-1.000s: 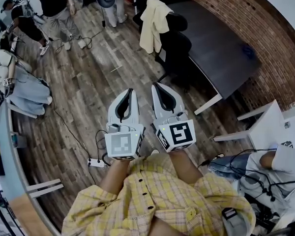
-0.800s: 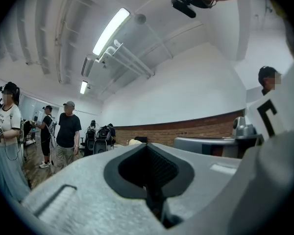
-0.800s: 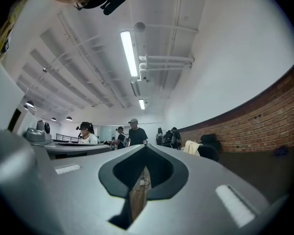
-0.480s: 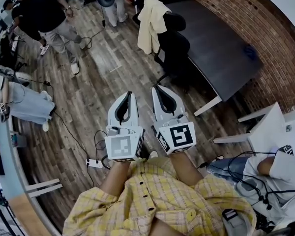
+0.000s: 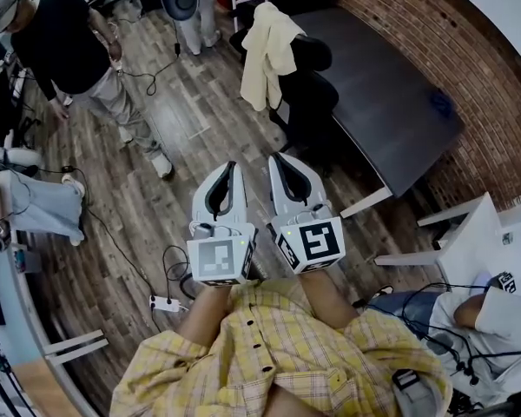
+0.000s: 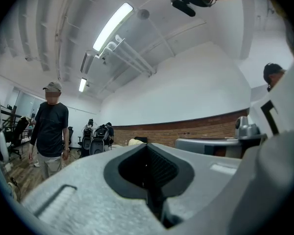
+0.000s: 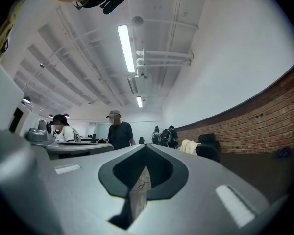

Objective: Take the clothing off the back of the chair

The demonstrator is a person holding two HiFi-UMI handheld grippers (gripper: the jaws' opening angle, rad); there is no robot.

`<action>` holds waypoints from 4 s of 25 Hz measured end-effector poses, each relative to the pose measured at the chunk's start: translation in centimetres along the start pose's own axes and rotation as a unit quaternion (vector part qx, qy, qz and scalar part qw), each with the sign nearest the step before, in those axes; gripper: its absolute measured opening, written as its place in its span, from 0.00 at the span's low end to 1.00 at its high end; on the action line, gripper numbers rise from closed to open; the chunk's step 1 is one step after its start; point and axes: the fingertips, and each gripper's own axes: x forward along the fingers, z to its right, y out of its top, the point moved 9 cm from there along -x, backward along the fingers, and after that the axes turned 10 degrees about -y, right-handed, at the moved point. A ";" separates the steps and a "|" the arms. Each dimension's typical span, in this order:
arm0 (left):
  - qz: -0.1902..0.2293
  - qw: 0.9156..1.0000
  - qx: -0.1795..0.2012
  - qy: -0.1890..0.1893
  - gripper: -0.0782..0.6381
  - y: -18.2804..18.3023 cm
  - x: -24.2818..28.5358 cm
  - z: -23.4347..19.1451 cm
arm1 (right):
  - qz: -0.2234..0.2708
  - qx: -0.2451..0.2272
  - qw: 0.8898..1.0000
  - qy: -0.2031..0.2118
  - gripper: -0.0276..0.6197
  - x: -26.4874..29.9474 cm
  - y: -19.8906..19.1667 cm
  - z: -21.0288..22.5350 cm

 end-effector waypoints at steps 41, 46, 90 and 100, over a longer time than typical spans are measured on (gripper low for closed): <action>-0.006 0.981 -0.025 -0.192 0.11 0.5 28.9 -23.5 | -0.012 -0.020 0.982 -0.186 0.04 31.8 -1.2 3.6; -0.008 0.978 -0.026 -0.207 0.11 0.3 30.2 -23.7 | -0.017 -0.025 0.979 -0.201 0.04 32.5 -1.4 4.4; -0.103 0.946 0.010 -0.306 0.37 0.4 46.1 -22.0 | -0.018 -0.027 0.979 -0.201 0.04 34.2 -2.1 11.4; -0.124 0.937 0.029 -0.326 0.48 -0.8 49.2 -22.3 | -0.018 -0.029 0.978 -0.204 0.04 34.6 -2.2 12.1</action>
